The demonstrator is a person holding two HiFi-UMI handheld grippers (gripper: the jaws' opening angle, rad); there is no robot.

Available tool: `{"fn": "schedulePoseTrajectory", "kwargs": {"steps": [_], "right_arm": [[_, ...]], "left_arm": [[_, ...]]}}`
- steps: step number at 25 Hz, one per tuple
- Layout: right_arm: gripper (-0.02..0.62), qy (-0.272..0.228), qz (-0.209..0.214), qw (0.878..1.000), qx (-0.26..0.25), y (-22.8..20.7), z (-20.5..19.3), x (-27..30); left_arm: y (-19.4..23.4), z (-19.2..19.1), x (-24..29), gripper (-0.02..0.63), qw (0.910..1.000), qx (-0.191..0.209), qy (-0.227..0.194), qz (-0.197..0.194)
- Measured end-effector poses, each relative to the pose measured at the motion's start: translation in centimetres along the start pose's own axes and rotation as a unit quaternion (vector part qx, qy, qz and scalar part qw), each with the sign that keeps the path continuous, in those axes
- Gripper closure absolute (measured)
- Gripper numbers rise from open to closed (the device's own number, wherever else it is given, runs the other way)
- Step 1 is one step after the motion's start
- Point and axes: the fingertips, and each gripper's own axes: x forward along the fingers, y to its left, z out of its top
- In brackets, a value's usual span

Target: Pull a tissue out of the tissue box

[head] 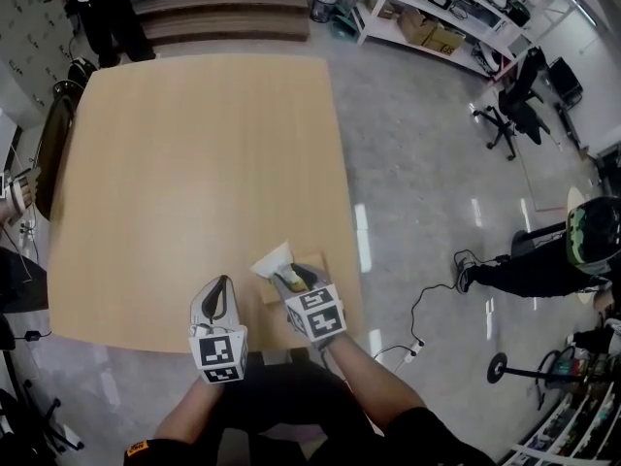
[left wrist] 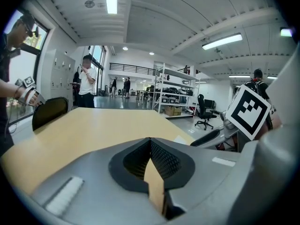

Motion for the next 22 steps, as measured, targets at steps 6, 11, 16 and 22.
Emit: {"fn": "schedulePoseTrajectory", "kwargs": {"steps": [6, 11, 16, 22], "right_arm": [[0.455, 0.011, 0.004, 1.0, 0.004, 0.1, -0.5, 0.4], [0.563, 0.012, -0.002, 1.0, -0.001, -0.1, -0.8, 0.4], [0.588, 0.007, 0.0, 1.0, 0.003, -0.4, -0.8, 0.2], [0.592, -0.01, 0.001, 1.0, 0.004, -0.2, 0.0, 0.3]], "left_arm": [[0.2, 0.0, 0.6, 0.588, 1.0, -0.001, 0.0, 0.0], [0.3, -0.5, 0.7, 0.588, 1.0, -0.002, 0.006, 0.002], [-0.1, -0.7, 0.6, 0.588, 0.9999, -0.005, 0.008, 0.004], [0.0, -0.9, 0.9, 0.589, 1.0, -0.007, -0.001, 0.003]]}}
